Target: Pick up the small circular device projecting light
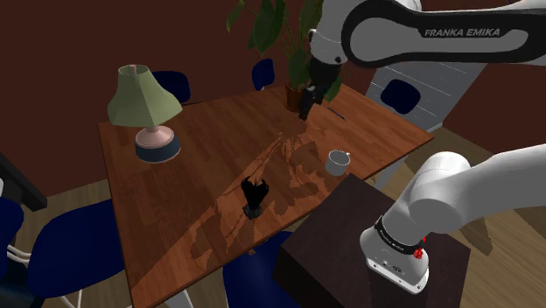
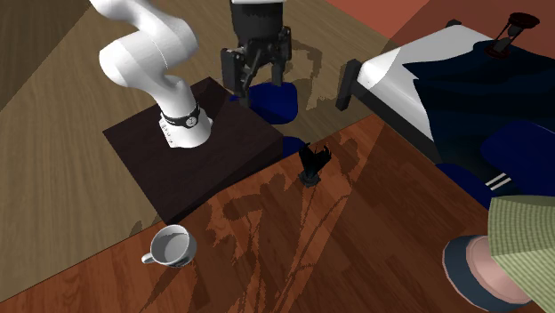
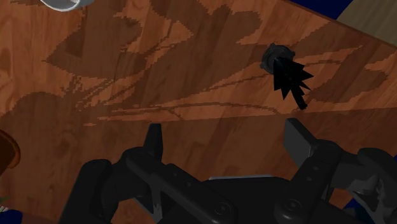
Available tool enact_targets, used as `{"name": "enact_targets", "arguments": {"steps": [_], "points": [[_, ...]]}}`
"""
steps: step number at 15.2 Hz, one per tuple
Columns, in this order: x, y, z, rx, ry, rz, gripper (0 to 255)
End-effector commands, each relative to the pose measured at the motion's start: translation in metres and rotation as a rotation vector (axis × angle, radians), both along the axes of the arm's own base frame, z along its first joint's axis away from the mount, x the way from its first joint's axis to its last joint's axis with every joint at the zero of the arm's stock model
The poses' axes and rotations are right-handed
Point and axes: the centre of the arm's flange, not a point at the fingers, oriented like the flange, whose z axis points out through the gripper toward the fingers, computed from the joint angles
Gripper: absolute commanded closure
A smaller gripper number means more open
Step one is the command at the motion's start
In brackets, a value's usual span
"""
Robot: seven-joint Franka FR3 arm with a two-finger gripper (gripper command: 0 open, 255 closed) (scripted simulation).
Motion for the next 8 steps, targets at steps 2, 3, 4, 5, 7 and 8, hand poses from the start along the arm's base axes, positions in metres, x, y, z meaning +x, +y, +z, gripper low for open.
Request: {"name": "enact_targets", "arguments": {"steps": [2, 3, 4, 5, 7, 8], "points": [[0.015, 0.018, -0.03, 0.018, 0.023, -0.001, 0], [0.02, 0.024, -0.04, 0.023, 0.031, -0.001, 0], [0.024, 0.031, -0.051, 0.029, 0.039, -0.001, 0], [0.028, 0.037, -0.061, 0.034, 0.047, -0.001, 0], [0.037, 0.05, -0.082, 0.045, 0.063, -0.001, 0], [0.041, 0.056, -0.092, 0.051, 0.071, -0.001, 0]]}}
